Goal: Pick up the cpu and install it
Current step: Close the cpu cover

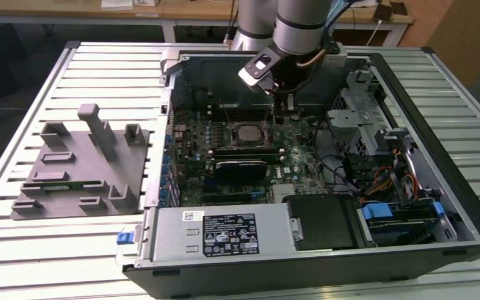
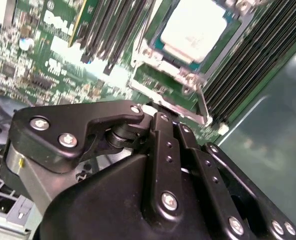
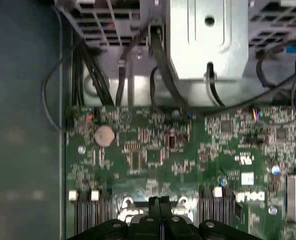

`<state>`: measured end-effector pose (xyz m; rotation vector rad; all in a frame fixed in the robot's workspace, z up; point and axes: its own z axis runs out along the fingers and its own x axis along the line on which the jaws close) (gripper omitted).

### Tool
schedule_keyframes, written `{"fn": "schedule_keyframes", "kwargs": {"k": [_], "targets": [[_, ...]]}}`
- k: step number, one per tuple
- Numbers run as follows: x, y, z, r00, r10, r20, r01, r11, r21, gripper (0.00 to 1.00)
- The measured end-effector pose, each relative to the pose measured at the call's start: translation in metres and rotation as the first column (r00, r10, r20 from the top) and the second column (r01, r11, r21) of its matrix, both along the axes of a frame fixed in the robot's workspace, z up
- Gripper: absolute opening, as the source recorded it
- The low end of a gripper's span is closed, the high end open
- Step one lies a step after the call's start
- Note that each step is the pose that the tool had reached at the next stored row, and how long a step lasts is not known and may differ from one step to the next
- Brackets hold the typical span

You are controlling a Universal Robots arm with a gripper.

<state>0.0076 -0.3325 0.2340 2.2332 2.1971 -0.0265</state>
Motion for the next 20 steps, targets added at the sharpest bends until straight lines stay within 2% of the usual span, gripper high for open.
{"fn": "schedule_keyframes", "kwargs": {"k": [10, 17, 20], "targets": [[-0.014, 0.0003, 0.0000, 1.0000, 0.000, 0.0000, 0.000, 1.0000, 0.0000, 0.11], [-0.015, 0.0003, -0.0002, 1.0000, 0.000, 0.0001, 0.000, 1.0000, 0.0000, 0.11], [-0.021, 0.0003, -0.0008, 1.0000, 0.000, 0.0001, 0.000, 1.0000, 0.0001, 0.11]]}}
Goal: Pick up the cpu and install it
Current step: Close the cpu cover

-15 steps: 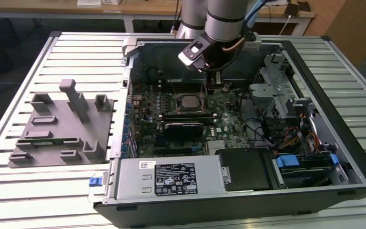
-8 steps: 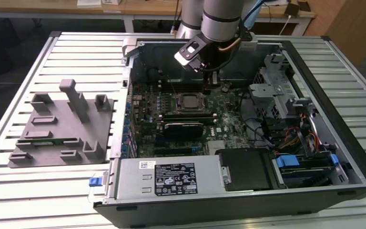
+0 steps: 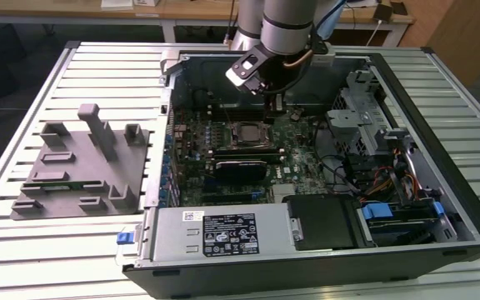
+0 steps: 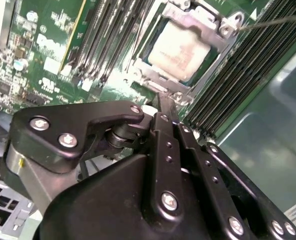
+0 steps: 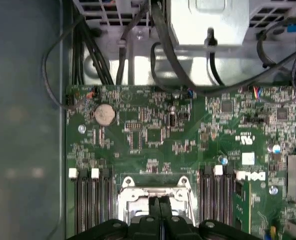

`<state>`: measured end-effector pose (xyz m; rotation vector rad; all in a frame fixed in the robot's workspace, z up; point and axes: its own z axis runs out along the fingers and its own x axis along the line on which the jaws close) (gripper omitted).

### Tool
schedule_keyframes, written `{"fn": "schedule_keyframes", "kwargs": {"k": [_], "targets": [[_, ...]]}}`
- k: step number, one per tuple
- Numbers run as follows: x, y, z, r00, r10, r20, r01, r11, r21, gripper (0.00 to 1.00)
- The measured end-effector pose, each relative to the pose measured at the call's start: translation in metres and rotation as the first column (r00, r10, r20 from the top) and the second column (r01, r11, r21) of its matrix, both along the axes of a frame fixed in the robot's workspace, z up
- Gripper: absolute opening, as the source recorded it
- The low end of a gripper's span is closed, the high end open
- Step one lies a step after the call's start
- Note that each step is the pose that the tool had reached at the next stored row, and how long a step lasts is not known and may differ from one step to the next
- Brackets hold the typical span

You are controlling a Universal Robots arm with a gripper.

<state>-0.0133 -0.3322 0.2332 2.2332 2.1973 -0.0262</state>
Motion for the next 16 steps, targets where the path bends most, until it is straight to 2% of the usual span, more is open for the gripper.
{"fn": "schedule_keyframes", "kwargs": {"k": [4, 16], "targets": [[-0.011, 0.0000, -0.0013, 1.0000, 0.000, 0.0000, 0.000, 1.0000, -0.0001, 0.11], [-0.032, -0.0006, -0.0070, 1.0000, 0.000, 0.0001, 0.000, 1.0000, 0.0001, 0.11]]}}
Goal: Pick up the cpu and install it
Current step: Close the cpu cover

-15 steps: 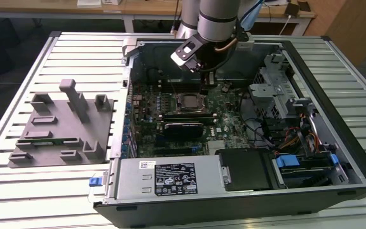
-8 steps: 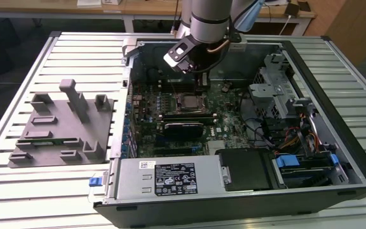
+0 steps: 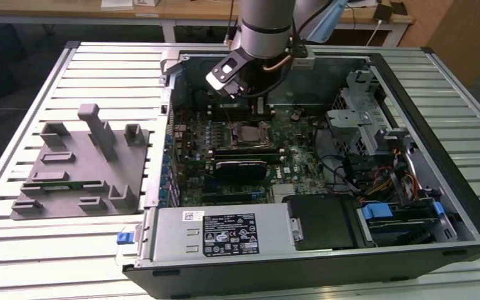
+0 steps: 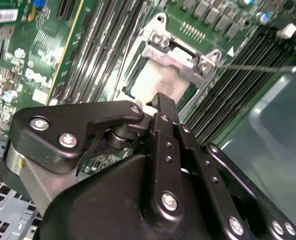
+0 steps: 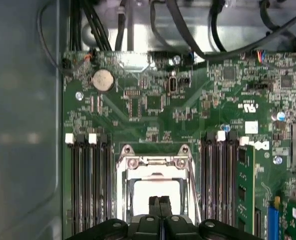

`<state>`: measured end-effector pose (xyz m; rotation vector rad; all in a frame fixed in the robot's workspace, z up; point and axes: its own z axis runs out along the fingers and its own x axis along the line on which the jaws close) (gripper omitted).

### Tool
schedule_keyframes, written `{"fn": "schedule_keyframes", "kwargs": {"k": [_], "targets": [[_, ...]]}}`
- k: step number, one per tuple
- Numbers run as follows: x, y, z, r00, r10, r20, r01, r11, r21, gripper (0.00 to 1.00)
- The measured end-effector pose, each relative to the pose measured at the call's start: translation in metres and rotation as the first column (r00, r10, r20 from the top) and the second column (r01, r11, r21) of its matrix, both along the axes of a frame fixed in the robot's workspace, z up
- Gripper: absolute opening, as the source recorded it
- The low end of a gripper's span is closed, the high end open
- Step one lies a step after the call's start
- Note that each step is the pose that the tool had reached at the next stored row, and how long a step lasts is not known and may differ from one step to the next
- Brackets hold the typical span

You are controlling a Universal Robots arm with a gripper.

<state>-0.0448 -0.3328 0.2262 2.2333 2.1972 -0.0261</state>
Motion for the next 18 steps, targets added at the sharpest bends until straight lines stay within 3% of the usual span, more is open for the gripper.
{"fn": "schedule_keyframes", "kwargs": {"k": [7, 11, 15, 18], "targets": [[-0.0025, -0.0002, -0.0003, 1.0000, 0.001, -0.0001, -0.001, 1.0000, -0.0005, 0.11], [-0.0025, -0.0002, -0.0004, 0.9987, 0.050, -0.0001, -0.050, 0.9987, -0.0005, 0.11], [-0.0025, -0.0002, -0.0005, 0.9924, 0.123, -0.0002, -0.123, 0.9923, -0.0005, 0.11], [-0.0025, -0.0002, -0.0006, 0.9830, 0.184, -0.0002, -0.184, 0.9830, -0.0005, 0.11]]}}
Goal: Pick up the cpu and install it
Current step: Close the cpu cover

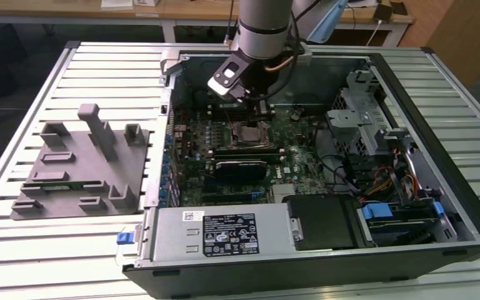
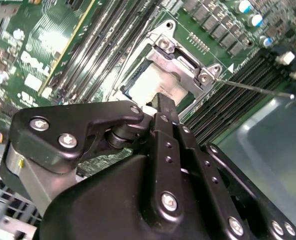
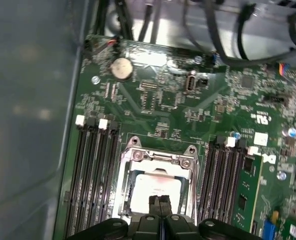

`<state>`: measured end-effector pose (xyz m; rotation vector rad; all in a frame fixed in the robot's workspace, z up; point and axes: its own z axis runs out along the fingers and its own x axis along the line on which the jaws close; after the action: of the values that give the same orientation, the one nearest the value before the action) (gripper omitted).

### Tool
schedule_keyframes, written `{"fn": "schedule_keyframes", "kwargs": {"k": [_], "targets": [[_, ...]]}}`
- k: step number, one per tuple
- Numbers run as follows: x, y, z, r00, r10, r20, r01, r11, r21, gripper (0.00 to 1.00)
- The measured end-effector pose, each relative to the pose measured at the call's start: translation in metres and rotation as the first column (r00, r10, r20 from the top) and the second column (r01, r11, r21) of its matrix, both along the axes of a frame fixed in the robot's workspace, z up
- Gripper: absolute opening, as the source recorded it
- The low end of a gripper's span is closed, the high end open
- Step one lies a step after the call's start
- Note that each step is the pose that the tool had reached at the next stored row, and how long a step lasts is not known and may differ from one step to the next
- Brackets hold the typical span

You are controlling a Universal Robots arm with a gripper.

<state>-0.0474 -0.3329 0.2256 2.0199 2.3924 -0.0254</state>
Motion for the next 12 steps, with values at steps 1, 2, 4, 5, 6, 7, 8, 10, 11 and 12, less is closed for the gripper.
{"fn": "schedule_keyframes", "kwargs": {"k": [1, 2, 4, 5, 6, 7, 8, 10, 11, 12], "targets": [[0.0000, 0.0000, 0.0000, 0.9998, 0.018, 0.0000, -0.018, 0.9998, 0.0000, 0.11], [0.0000, 0.0000, -0.0001, 0.9994, 0.036, 0.0000, -0.036, 0.9994, 0.0000, 0.11], [0.0000, 0.0000, -0.0001, 0.9973, 0.073, 0.0000, -0.073, 0.9973, 0.0000, 0.11], [0.0000, 0.0000, -0.0002, 0.9959, 0.091, 0.0000, -0.091, 0.9959, 0.0000, 0.11], [0.0000, 0.0000, -0.0002, 0.9941, 0.109, 0.0001, -0.109, 0.9941, 0.0000, 0.11], [0.0000, 0.0000, -0.0002, 0.9919, 0.127, 0.0000, -0.127, 0.9919, 0.0000, 0.11], [0.0000, 0.0000, -0.0003, 0.9895, 0.144, 0.0000, -0.144, 0.9895, 0.0000, 0.11], [0.0000, 0.0000, -0.0003, 0.9837, 0.180, 0.0000, -0.180, 0.9837, 0.0000, 0.11], [0.0000, 0.0000, -0.0003, 0.9800, 0.199, 0.0000, -0.199, 0.9800, 0.0000, 0.11], [0.0000, 0.0000, -0.0004, 0.9762, 0.217, 0.0000, -0.217, 0.9762, 0.0000, 0.11]]}}
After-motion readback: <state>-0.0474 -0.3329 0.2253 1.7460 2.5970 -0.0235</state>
